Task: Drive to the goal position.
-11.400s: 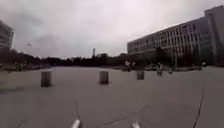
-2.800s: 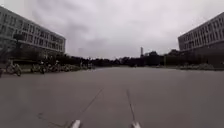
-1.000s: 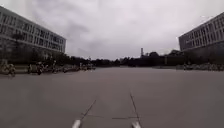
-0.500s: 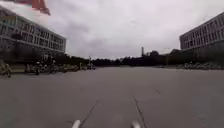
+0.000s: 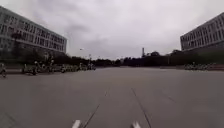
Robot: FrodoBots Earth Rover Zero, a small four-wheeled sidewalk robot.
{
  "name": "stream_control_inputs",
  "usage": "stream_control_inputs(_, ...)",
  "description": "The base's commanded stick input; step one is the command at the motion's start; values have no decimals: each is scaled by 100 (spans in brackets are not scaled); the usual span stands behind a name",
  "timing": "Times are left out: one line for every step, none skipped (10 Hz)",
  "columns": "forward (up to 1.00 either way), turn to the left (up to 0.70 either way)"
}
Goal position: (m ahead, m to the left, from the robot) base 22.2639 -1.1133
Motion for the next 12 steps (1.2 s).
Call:
stream_control_inputs(70, 0)
stream_control_inputs(70, 0)
stream_control_inputs(70, 0)
stream_control_inputs(70, 0)
stream_control_inputs(70, 0)
stream_control_inputs(70, 0)
stream_control_inputs(70, 0)
stream_control_inputs(70, 0)
stream_control_inputs(70, 0)
stream_control_inputs(70, 0)
stream_control_inputs(70, 0)
stream_control_inputs(70, 0)
